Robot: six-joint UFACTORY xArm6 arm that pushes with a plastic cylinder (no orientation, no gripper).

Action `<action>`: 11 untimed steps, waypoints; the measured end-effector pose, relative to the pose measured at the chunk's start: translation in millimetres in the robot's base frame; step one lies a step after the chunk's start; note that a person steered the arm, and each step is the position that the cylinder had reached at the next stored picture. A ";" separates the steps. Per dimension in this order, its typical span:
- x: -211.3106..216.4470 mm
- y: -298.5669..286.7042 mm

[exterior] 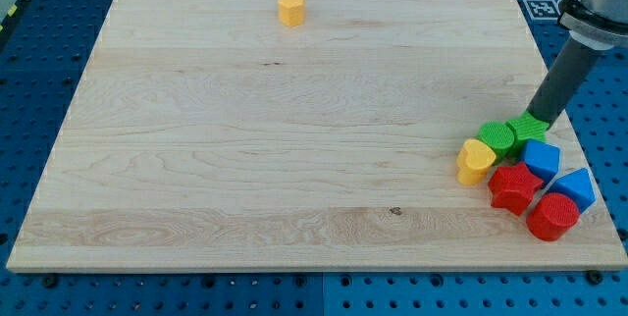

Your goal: Push yellow hexagon towards center

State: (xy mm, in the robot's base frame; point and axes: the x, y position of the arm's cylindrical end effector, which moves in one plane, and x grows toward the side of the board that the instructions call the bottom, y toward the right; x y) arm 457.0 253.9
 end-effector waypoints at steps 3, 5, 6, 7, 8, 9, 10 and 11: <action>-141.1 -157.5; -236.2 -229.7; -258.2 -298.7; -251.2 -308.4; -226.1 -297.6; -204.2 -291.3; -190.2 -283.6; -186.6 -295.9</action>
